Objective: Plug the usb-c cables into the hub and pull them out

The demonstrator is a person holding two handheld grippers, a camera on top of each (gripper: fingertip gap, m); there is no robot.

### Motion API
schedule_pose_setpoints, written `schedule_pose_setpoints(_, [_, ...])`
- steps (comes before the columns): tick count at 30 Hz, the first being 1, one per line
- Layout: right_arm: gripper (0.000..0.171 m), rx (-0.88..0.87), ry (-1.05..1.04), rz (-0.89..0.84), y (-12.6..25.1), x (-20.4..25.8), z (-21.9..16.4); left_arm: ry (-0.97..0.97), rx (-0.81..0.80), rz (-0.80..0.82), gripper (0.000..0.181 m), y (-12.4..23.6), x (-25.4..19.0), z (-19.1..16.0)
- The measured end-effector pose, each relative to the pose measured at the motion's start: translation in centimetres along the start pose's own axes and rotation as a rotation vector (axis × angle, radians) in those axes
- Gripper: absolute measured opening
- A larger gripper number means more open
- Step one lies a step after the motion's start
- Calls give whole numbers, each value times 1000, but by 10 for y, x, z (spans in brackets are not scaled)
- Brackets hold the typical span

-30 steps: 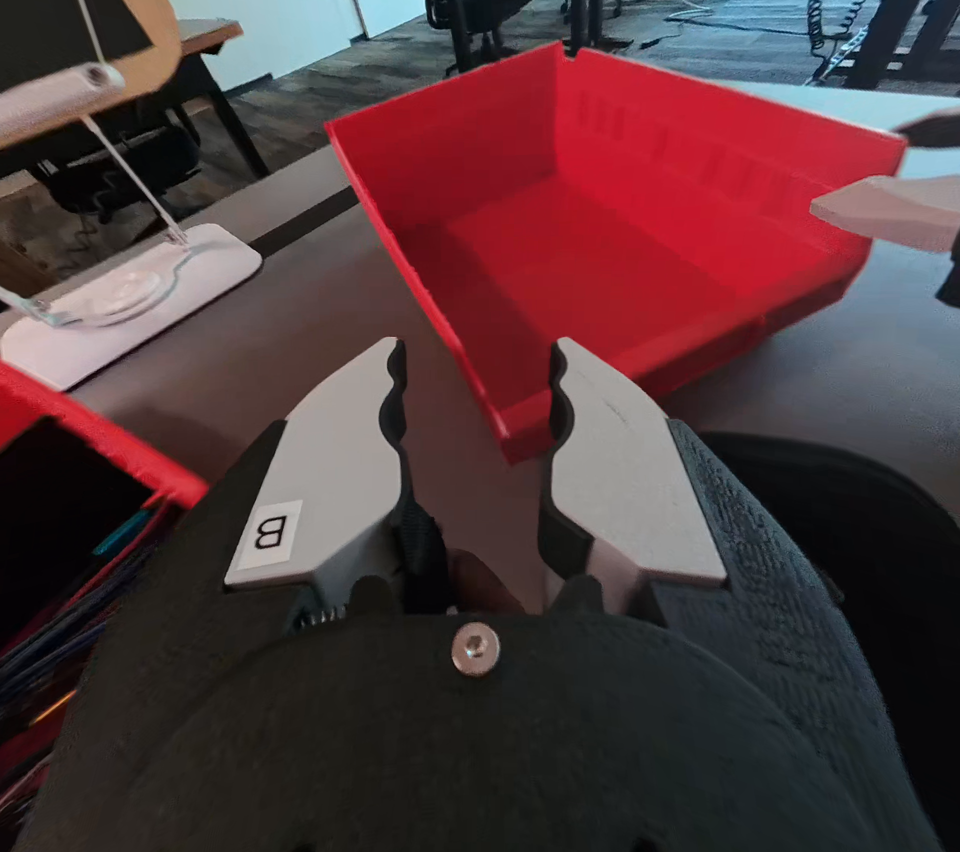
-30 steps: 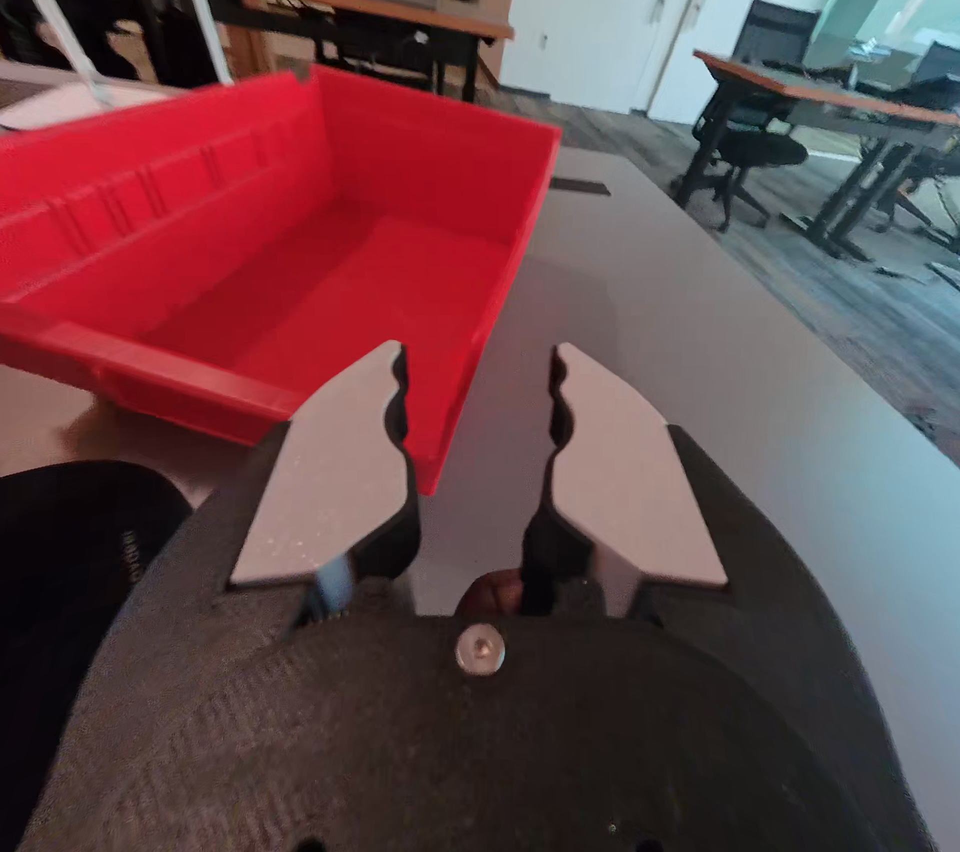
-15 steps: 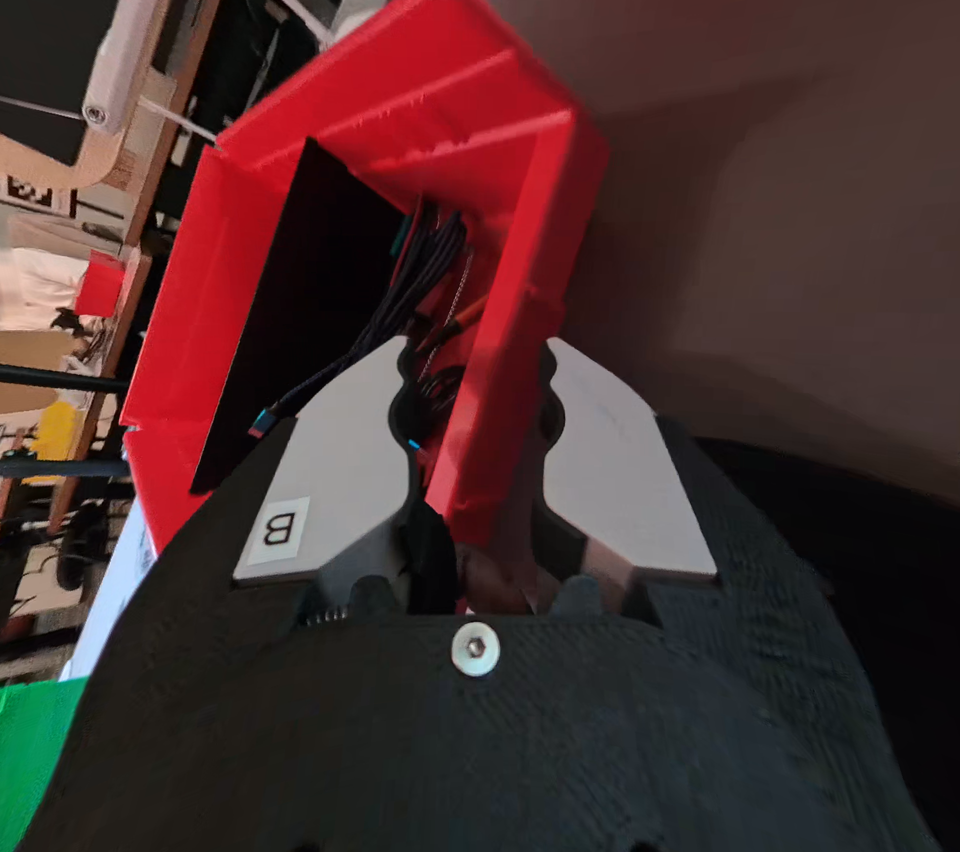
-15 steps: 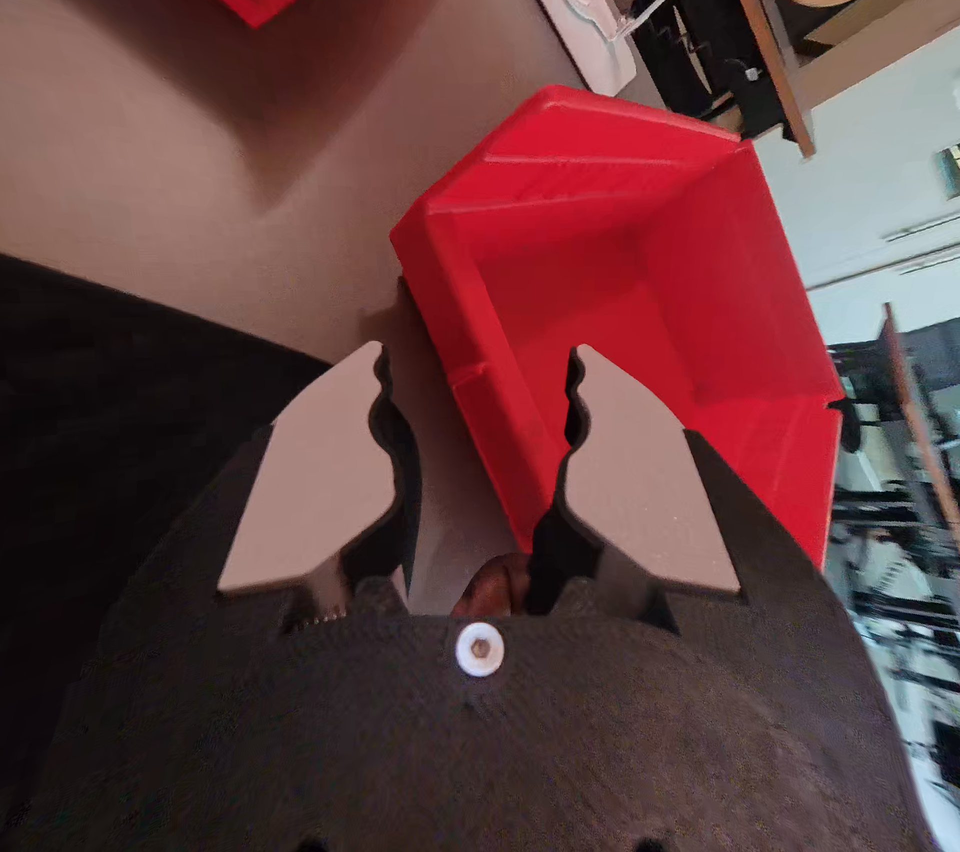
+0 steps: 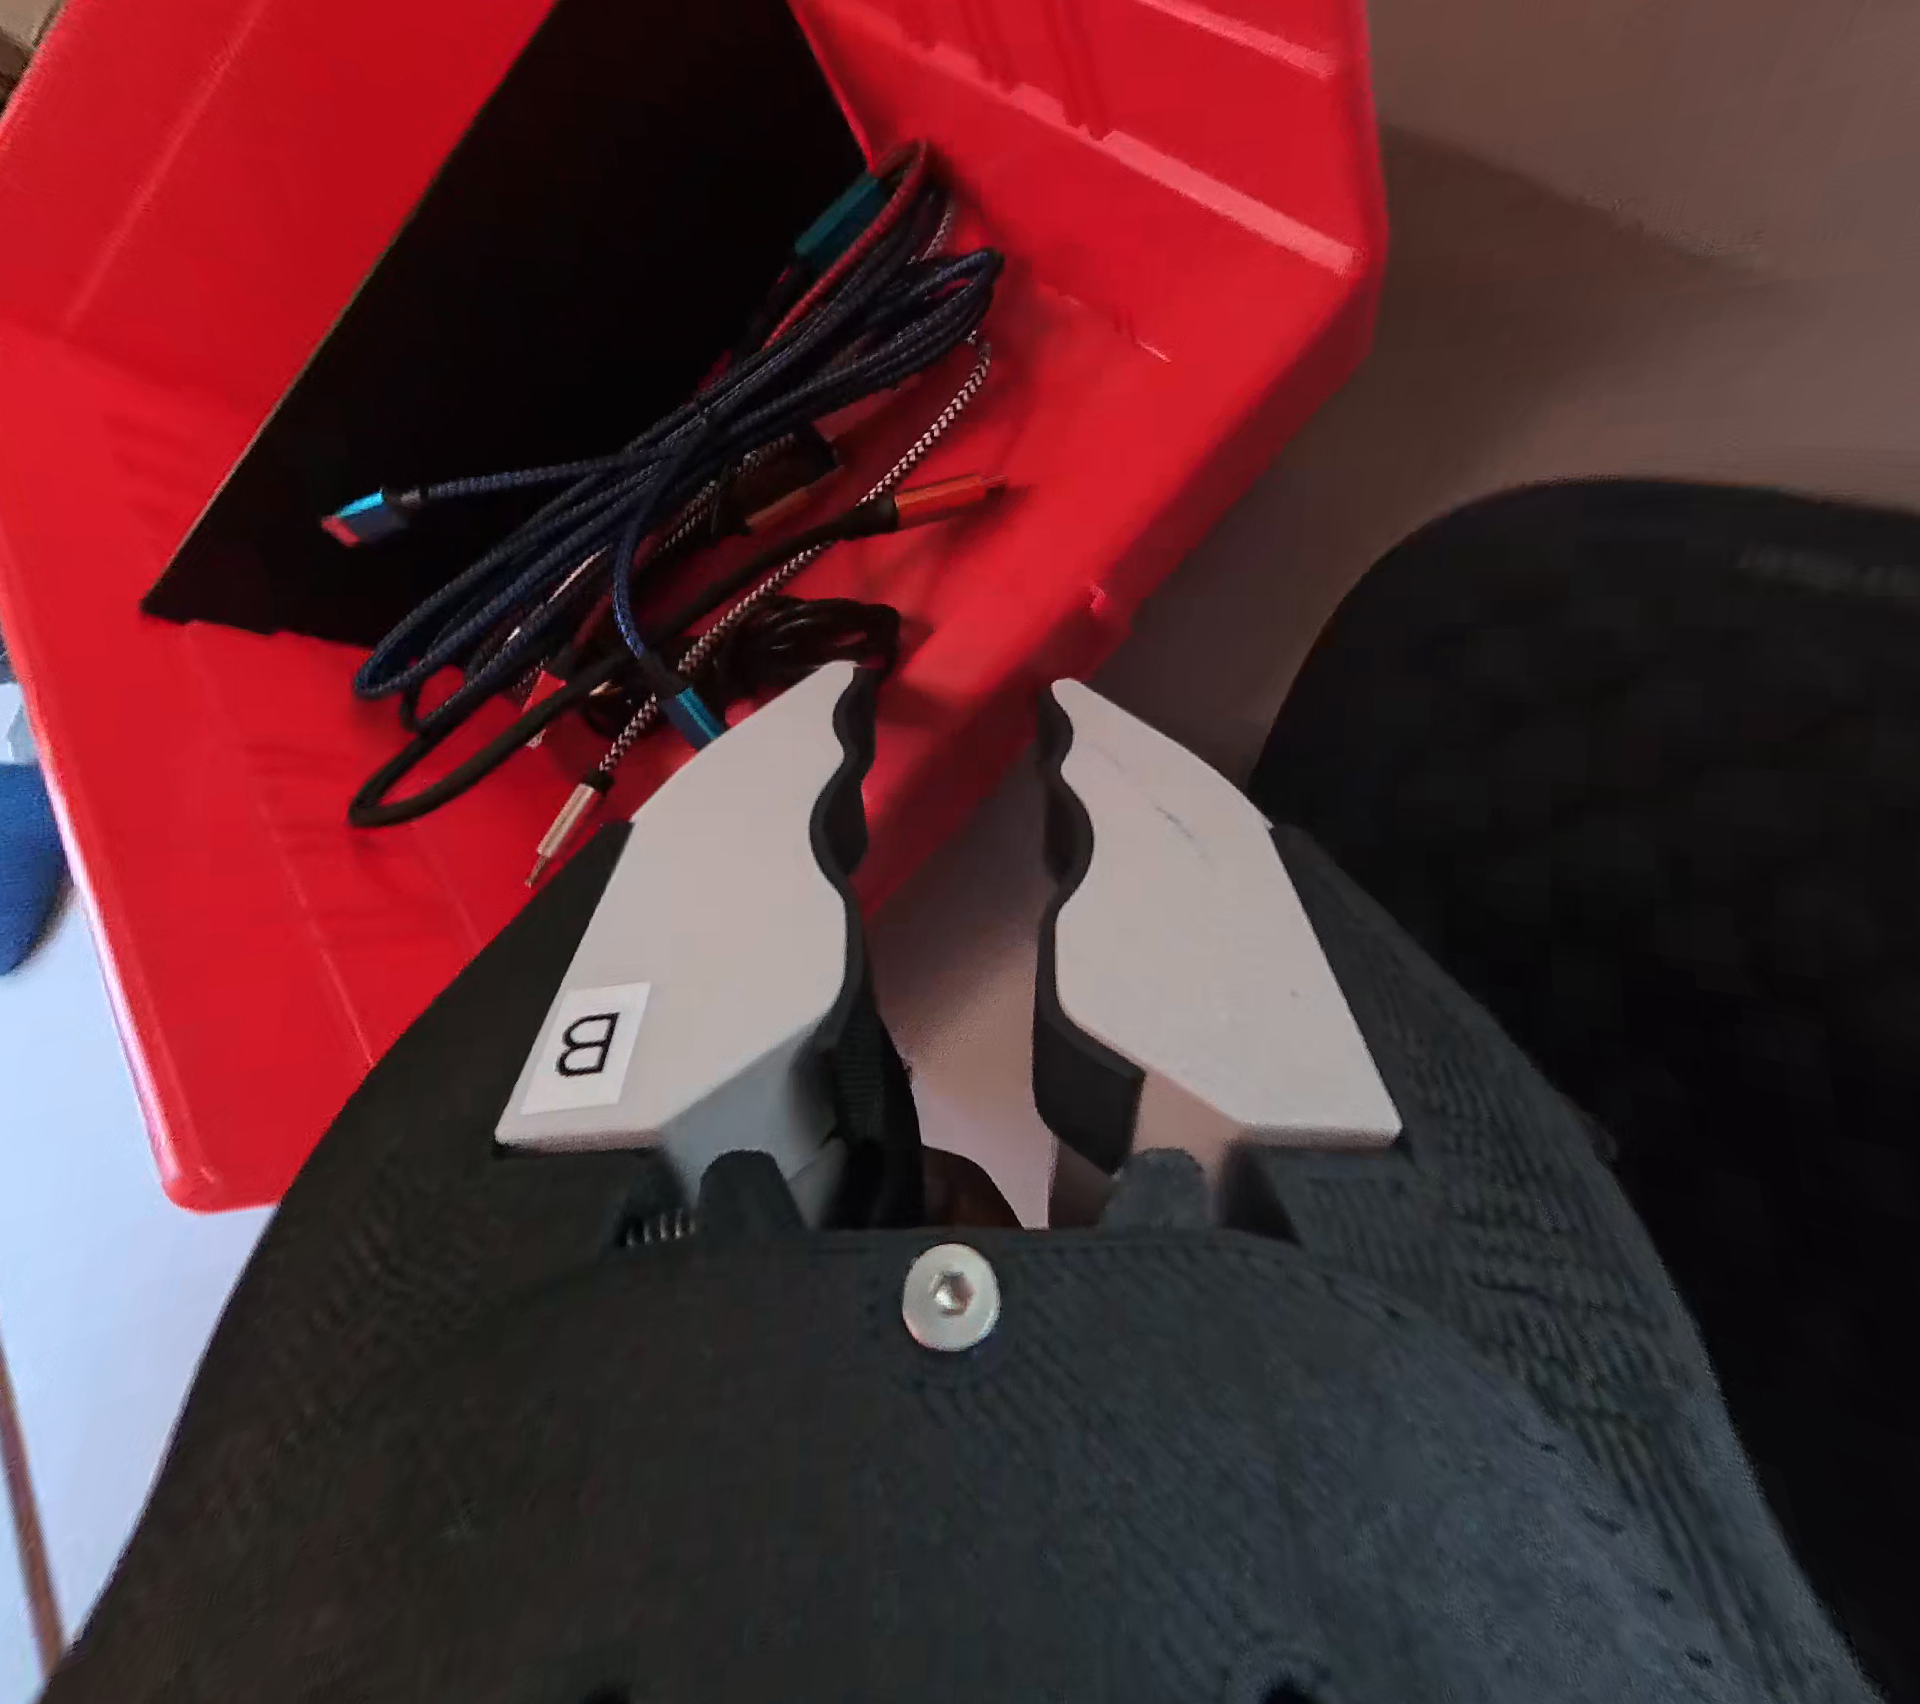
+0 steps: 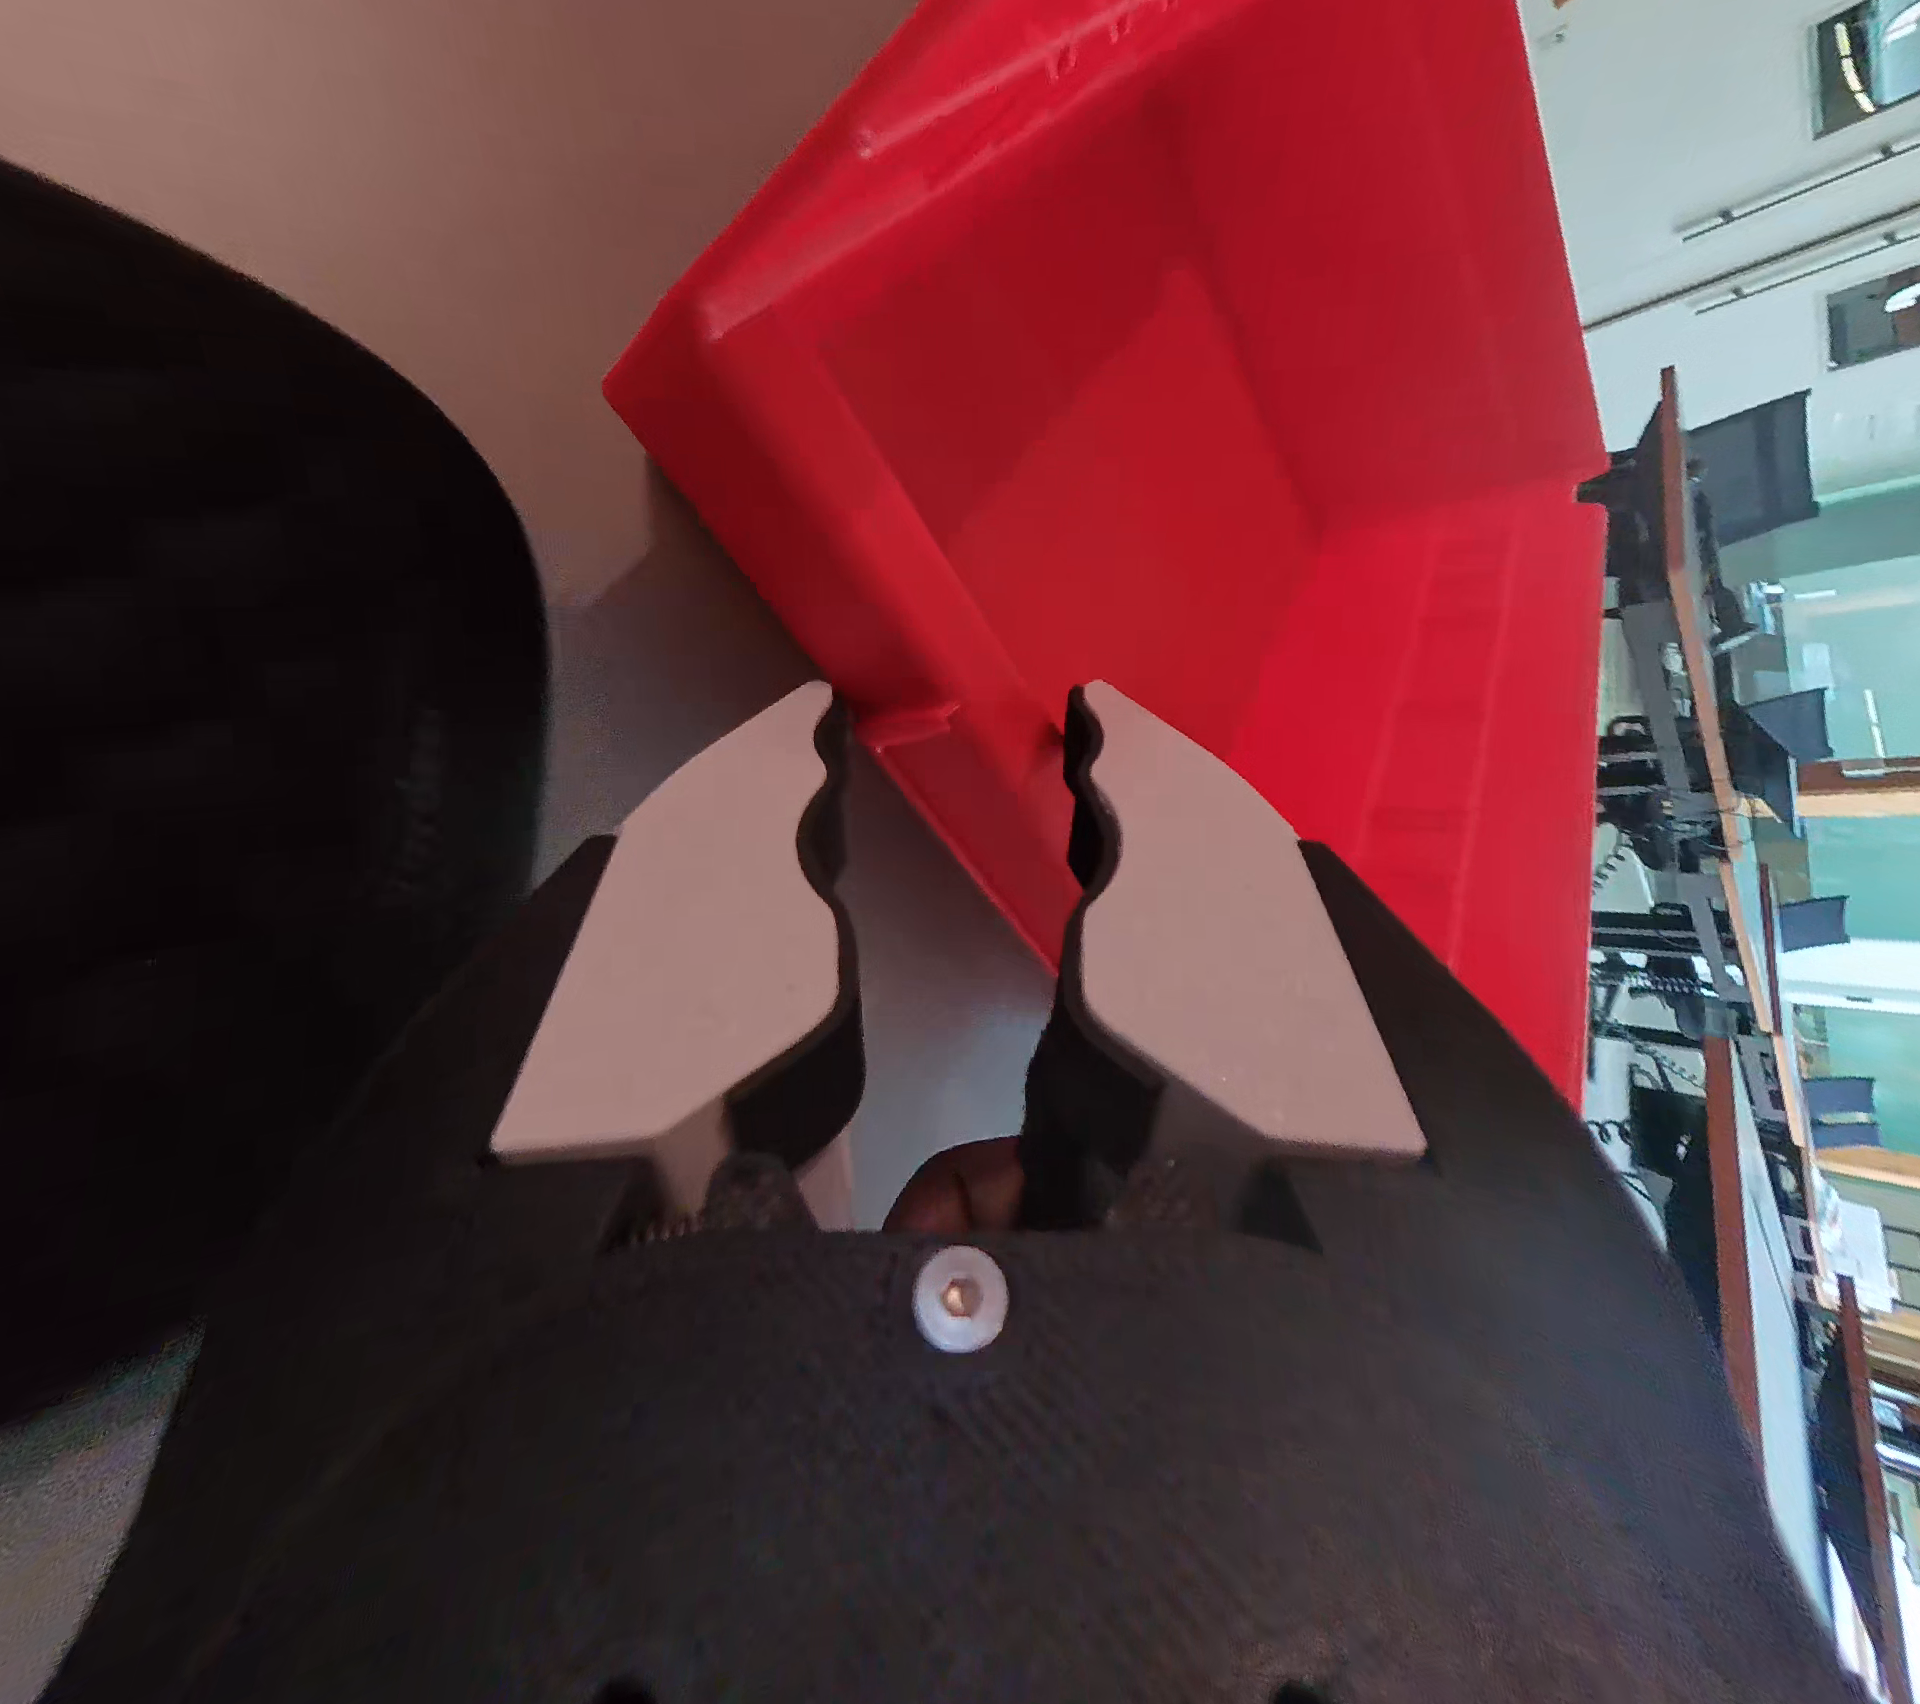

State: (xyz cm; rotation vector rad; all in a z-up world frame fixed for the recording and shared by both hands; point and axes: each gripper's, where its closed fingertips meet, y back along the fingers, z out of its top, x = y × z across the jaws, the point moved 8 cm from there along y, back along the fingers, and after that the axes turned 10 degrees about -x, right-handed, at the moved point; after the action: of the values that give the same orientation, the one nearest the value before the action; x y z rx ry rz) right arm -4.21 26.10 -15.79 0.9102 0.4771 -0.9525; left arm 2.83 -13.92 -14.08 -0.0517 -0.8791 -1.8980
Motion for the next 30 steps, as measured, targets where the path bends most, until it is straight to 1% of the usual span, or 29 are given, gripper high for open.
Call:
schedule_pose_setpoints(1, [39, 3, 2, -17, 2, -3, -6, -6, 9, 3, 31, 5, 2, -4])
schedule_pose_setpoints(8, [39, -31, 16, -80, 20, -19, -49, -2, 75, 32, 32, 42, 15, -35])
schedule_pose_setpoints(12, [40, -44, 16, -93, 32, -24, -65, 43, 141, 47, 32, 67, 19, -51])
schedule_pose_setpoints(18, [40, -30, 18, -103, 47, -23, -78, 104, 222, 60, 31, 99, 20, -69])
schedule_pose_setpoints(22, [41, -42, 25, -114, 55, -20, -80, 136, 243, 44, 29, 111, 19, -75])
schedule_pose_setpoints(23, [45, -58, 5, -107, 58, -20, -79, 130, 240, 44, 29, 113, 19, -75])
schedule_pose_setpoints(26, [60, -237, -137, -86, 73, -25, -66, 116, 191, 91, 33, 122, 22, -74])
schedule_pose_setpoints(29, [72, -516, -320, -78, 95, -38, -42, 119, 72, 217, 35, 138, 33, -63])
schedule_pose_setpoints(30, [77, -622, -380, -75, 103, -42, -33, 123, 17, 243, 41, 143, 35, -58])
